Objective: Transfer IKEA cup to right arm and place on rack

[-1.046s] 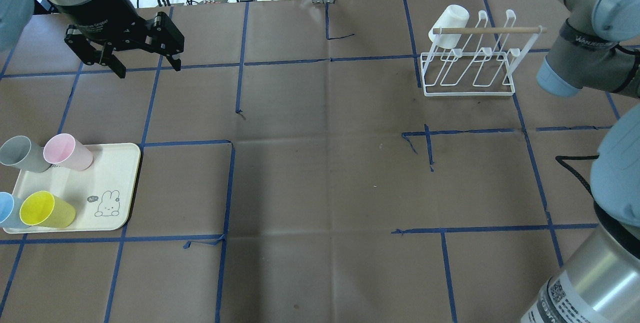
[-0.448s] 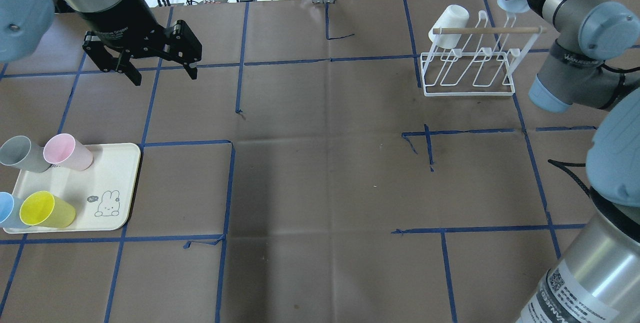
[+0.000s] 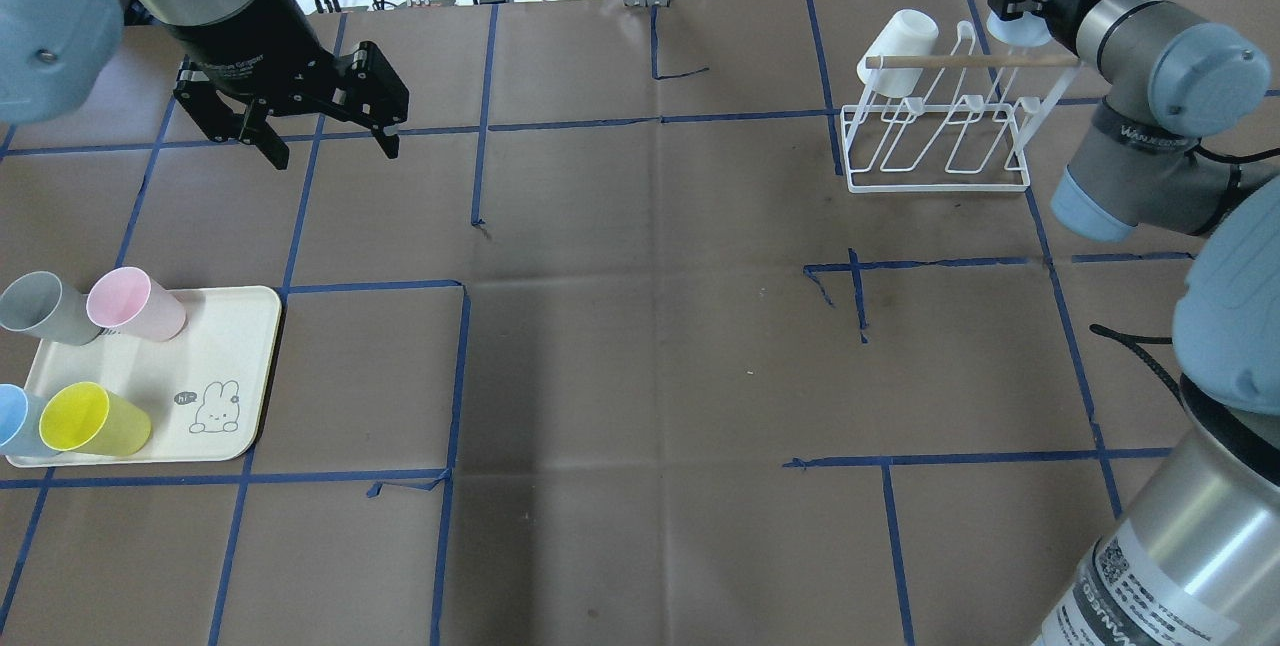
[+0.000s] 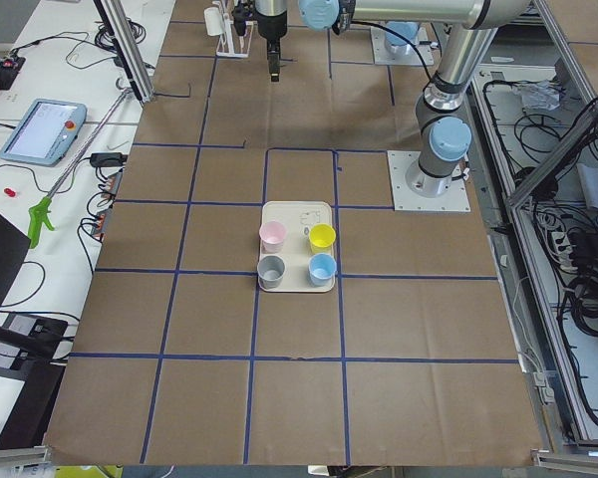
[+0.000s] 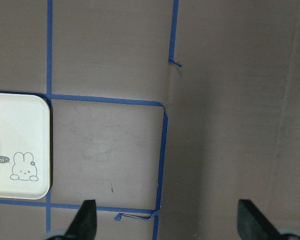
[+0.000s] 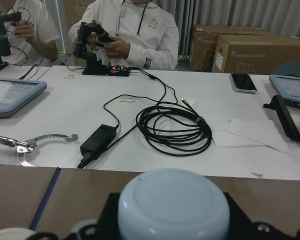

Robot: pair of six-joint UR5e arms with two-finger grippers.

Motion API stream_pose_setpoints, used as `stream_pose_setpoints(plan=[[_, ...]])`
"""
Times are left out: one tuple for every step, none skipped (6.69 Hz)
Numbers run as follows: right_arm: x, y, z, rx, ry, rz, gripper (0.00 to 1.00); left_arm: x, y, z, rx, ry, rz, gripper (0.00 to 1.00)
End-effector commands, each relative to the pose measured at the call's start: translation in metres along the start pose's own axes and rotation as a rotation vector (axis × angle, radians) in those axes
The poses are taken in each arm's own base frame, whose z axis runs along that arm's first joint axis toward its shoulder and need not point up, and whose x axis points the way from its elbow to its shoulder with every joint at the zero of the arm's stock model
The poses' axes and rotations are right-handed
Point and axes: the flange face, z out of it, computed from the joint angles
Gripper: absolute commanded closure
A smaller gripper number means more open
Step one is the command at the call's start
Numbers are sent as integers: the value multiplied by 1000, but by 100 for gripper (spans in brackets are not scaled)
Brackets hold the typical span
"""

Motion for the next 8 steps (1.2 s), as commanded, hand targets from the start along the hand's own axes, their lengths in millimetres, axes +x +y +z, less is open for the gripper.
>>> stream_pose_setpoints(plan=[[6, 8, -1, -18, 7, 13, 19, 0, 2, 9, -4, 0, 2, 0], [6, 8, 0, -24, 6, 24, 0, -1, 2, 11, 13, -1, 3, 0], [6, 6, -1, -23, 7, 25, 0, -1, 2, 11, 17, -1, 3, 0], [7, -2, -3, -16, 8, 23, 0, -1, 2, 11, 17, -1, 3, 0], [8, -7, -1, -72, -7, 45, 0, -1, 1, 10, 22, -1, 3, 0], [5, -21, -6, -127, -24, 64, 0, -1, 1, 11, 22, -1, 3, 0], [1, -53, -29, -129, -27, 65, 0, -1, 1, 11, 22, -1, 3, 0], [-3, -70, -45, -206, -46, 83, 0, -1, 1, 11, 22, -1, 3, 0]])
